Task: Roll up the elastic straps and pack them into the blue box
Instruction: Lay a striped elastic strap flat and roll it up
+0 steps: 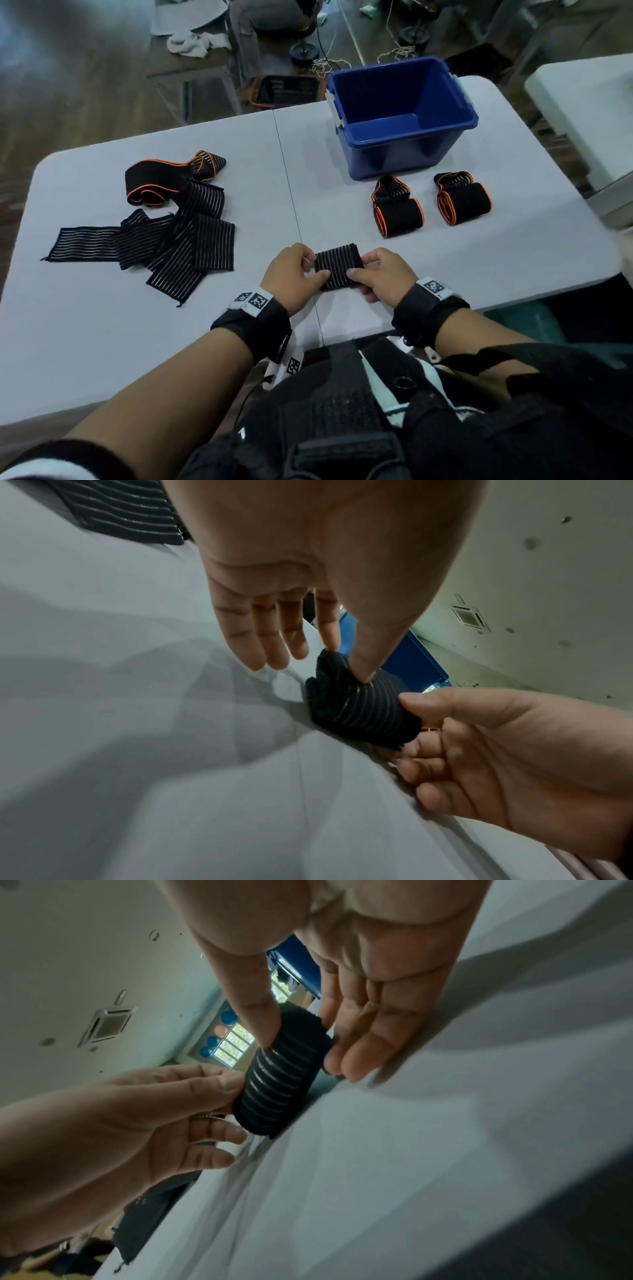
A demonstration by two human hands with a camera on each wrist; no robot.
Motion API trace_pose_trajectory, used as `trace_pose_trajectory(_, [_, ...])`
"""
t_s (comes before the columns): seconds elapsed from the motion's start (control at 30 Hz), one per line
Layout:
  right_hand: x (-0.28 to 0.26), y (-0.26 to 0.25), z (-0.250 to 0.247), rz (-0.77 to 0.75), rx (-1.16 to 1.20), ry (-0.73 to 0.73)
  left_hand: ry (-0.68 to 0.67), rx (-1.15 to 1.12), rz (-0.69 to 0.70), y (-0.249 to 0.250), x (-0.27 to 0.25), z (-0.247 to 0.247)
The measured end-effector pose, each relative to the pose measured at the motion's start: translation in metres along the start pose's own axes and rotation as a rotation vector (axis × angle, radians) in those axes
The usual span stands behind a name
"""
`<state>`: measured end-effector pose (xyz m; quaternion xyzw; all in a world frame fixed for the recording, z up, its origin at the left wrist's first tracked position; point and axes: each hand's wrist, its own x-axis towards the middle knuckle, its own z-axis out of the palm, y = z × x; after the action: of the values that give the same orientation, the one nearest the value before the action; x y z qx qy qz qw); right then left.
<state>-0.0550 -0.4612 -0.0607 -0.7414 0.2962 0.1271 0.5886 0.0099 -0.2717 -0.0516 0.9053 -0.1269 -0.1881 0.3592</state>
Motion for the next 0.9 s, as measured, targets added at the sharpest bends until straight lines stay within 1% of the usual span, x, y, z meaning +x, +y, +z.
trace_pose_trajectory(0.07, [-0.002, 0.003, -0.004, -0.032, -0.118, 0.072, -0.009, -0.038, -0.028, 0.002, 0.001, 0.003])
trace_pose_trajectory(0.13, [-0.005, 0.002, -0.007, -0.064, -0.165, 0.129, 0.002, -0.068, -0.044, 0.005, 0.003, 0.006])
trace_pose_trajectory(0.33, [0.001, -0.007, -0.021, -0.099, -0.077, 0.244, 0.022, -0.179, -0.052, 0.021, 0.015, 0.01])
trace_pose_trajectory(0.4, [0.002, -0.011, -0.026, -0.114, -0.064, 0.243, -0.003, -0.236, -0.042, 0.027, 0.018, 0.01])
trace_pose_trajectory(0.5, [0.0, -0.02, -0.03, -0.15, -0.002, 0.178, -0.044, -0.299, -0.039, 0.031, 0.019, 0.009])
trace_pose_trajectory(0.57, [0.001, -0.022, -0.032, -0.164, 0.028, 0.162, -0.053, -0.316, -0.044, 0.032, 0.019, 0.01])
trace_pose_trajectory(0.63, [0.003, -0.022, -0.034, -0.164, 0.0, 0.198, -0.049, -0.329, -0.053, 0.032, 0.018, 0.01])
trace_pose_trajectory(0.7, [0.005, -0.023, -0.037, -0.175, -0.034, 0.264, -0.04, -0.331, -0.057, 0.029, 0.016, 0.009])
trace_pose_trajectory(0.77, [0.007, -0.028, -0.036, -0.201, -0.037, 0.293, -0.033, -0.335, -0.063, 0.023, 0.014, 0.005])
trace_pose_trajectory(0.9, [0.011, -0.042, -0.02, -0.257, -0.042, 0.223, 0.017, -0.344, -0.104, 0.007, 0.008, -0.011])
